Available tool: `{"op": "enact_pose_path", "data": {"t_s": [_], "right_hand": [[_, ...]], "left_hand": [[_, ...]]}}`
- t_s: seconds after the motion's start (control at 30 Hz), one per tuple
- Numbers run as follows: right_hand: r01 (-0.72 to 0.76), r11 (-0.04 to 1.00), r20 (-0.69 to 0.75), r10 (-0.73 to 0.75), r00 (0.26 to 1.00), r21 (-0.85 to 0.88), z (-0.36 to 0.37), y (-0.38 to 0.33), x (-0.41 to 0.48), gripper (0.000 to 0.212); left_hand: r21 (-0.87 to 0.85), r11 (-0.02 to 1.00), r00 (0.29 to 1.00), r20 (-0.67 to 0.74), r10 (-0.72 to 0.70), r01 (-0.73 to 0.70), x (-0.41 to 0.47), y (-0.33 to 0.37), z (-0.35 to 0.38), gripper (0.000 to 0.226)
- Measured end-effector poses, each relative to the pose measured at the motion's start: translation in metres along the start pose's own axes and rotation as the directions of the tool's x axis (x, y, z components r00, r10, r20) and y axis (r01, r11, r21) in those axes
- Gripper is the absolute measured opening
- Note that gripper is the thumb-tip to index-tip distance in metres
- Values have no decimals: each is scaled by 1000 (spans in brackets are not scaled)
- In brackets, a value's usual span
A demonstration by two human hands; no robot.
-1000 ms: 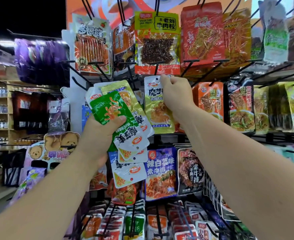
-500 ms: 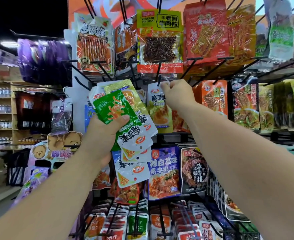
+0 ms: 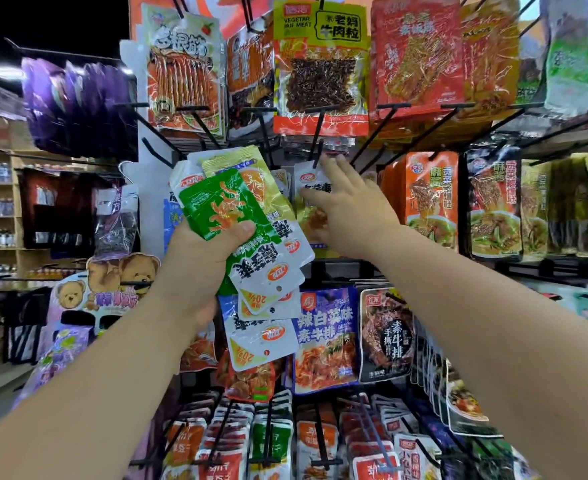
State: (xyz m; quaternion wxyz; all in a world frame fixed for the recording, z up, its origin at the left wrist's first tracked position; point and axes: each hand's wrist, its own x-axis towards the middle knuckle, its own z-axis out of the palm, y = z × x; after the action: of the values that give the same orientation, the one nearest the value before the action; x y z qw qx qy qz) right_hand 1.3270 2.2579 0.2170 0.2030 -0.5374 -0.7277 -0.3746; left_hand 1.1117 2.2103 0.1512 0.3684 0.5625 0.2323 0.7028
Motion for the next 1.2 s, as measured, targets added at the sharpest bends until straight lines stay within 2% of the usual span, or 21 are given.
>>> {"op": "enact_pose_path", "data": {"t_s": [0.13, 0.3, 0.4, 0.47, 0.5, 0.53, 0.57, 0.63, 0.67, 0.73, 0.83, 0.9, 1.0, 1.2], "right_hand": [[18, 984, 165, 11, 986, -175, 14, 0, 10, 78], [-16, 982, 251, 64, 966, -189, 27, -3, 23, 77], [-32, 993, 282, 62, 957, -110, 24, -7, 24, 70], [-80, 993, 179, 64, 982, 87, 14, -13, 21, 50], [-121, 958, 80, 103, 991, 259, 6, -17, 17, 38], [-154, 872, -10, 179, 984, 465, -2, -22, 12, 34], [-162, 740, -57, 261, 964, 652, -11, -27, 6, 36], [-133, 487, -58, 358, 932, 863, -31, -41, -10, 40], [-106, 415, -53, 355, 933, 904, -40, -49, -20, 37], [-70, 380, -32, 257, 966, 922, -52, -65, -38, 35], [-55, 493, 20, 77, 997, 868, -53, -84, -55, 74], [-43, 494, 23, 47, 999, 869, -50, -96, -60, 87], [-65, 342, 39, 84, 996, 937, -48, -110, -65, 78], [-36, 212, 5, 146, 989, 977, -39, -126, -67, 57]], "left_hand": [[-4, 1000, 1000, 7, 3, -3, -1, 0, 1, 29], [-2, 1000, 1000, 12, 7, -7, 0, 1, -1, 24], [1, 1000, 1000, 7, 11, -11, 0, 1, 1, 24], [-5, 1000, 1000, 7, 6, -5, -1, 1, 2, 24], [-11, 1000, 1000, 5, 3, -3, -1, 2, 2, 24], [-17, 1000, 1000, 3, 3, -3, -1, 4, 2, 23], [-24, 1000, 1000, 2, 5, -5, -1, 5, 2, 22], [-37, 999, 1000, 2, 11, -11, -4, 8, 3, 21], [-43, 999, 1000, 0, 12, -12, -6, 9, 3, 22], [-54, 998, 1000, -17, 13, -14, -14, 11, 2, 25], [-62, 998, 994, -110, -4, -3, -24, 15, -4, 26], [-127, 991, 983, -174, -56, 34, -27, 21, -10, 26], [-140, 989, 978, -190, -81, 54, -32, 28, -18, 24], [-140, 990, 993, -118, -30, 13, -42, 35, -31, 35]]}}
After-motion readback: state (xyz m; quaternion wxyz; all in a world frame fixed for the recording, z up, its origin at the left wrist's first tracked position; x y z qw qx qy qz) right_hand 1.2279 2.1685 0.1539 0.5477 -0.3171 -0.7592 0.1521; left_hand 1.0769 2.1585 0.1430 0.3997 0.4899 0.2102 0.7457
